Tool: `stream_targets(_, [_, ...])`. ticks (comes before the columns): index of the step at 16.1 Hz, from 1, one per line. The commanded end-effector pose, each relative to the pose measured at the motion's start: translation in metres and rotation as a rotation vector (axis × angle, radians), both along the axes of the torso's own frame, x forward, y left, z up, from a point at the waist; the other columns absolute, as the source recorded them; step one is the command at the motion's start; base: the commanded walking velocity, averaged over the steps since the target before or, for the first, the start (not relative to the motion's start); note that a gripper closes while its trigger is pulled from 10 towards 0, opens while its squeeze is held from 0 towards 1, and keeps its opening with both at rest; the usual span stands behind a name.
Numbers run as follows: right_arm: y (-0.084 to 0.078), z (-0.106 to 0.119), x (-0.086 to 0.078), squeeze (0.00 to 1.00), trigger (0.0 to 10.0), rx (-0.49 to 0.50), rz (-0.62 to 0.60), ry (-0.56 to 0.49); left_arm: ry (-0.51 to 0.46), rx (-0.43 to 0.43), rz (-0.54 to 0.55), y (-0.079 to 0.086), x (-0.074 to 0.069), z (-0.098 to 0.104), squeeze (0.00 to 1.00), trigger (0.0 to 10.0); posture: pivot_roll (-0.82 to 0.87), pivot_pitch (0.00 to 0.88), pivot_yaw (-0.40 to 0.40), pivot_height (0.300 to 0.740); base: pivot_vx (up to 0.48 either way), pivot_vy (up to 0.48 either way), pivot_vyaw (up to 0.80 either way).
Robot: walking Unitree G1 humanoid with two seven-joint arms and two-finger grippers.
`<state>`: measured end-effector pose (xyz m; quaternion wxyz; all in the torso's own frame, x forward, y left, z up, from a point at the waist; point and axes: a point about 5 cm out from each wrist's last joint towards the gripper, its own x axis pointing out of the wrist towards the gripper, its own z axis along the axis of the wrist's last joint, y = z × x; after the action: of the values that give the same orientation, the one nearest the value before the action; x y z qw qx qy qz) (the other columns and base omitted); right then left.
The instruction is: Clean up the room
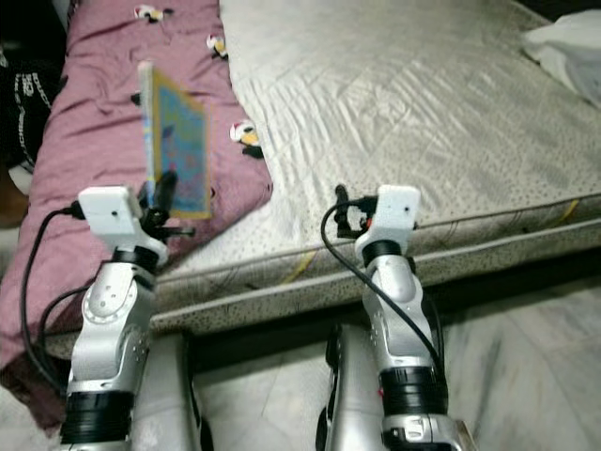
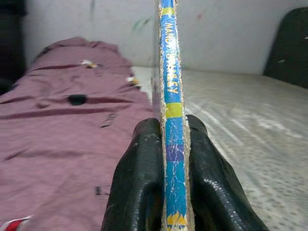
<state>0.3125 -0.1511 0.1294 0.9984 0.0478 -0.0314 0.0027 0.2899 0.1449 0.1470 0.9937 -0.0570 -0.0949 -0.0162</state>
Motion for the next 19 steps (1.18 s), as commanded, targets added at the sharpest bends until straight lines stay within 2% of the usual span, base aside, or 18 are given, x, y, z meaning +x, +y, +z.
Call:
stream_targets(1, [-0.001, -0.001, -0.005, 0.0, 10.0, 0.015, -0.01, 0.004, -0.035, 0.043, 0.039, 0.003, -0.005, 0.009, 0.0, 10.0, 0.04, 0.0, 0.007, 0.581, 0.0, 0.0, 0.0])
stream_targets(3, [0.0, -0.004, -0.009, 0.0, 10.0, 0.018, -0.009, 0.011, -0.015, 0.051, 0.059, 0.004, -0.006, 0.004, 0.0, 10.0, 0.04, 0.0, 0.011, 0.595, 0.0, 0.0, 0.0])
stream_targets(5, [0.0, -0.006, -0.01, 0.0, 10.0, 0.028, -0.026, 0.009, 0.016, 0.045, 0.021, 0.002, -0.01, 0.0, 0.0, 10.0, 0.03, 0.0, 0.027, 0.612, 0.0, 0.0, 0.0])
stream_targets(9, [-0.006, -0.008, -0.015, 0.0, 10.0, 0.035, -0.086, 0.007, 0.064, 0.11, 0.036, 0.003, -0.01, -0.005, 0.0, 10.0, 0.01, 0.0, 0.055, 0.657, 0.0, 0.0, 0.0])
stream_targets(12, [-0.003, -0.01, -0.018, 0.0, 10.0, 0.018, -0.089, 0.011, 0.083, 0.111, 0.026, 0.003, -0.01, -0.008, 0.0, 10.0, 0.0, 0.0, 0.068, 0.679, 0.0, 0.0, 0.0])
stream_targets(16, [-0.006, -0.005, -0.018, 0.0, 10.0, -0.02, -0.126, -0.018, 0.061, 0.122, 0.011, -0.001, -0.001, -0.001, 0.0, 10.0, -0.01, 0.0, 0.064, 0.683, 0.0, 0.0, 0.0])
stream_targets(19, [-0.013, -0.002, -0.015, 0.0, 10.0, -0.041, -0.189, -0.024, 0.063, 0.121, 0.007, 0.001, -0.001, -0.001, 0.0, 10.0, 0.0, 0.0, 0.06, 0.72, 0.0, 0.0, 0.0])
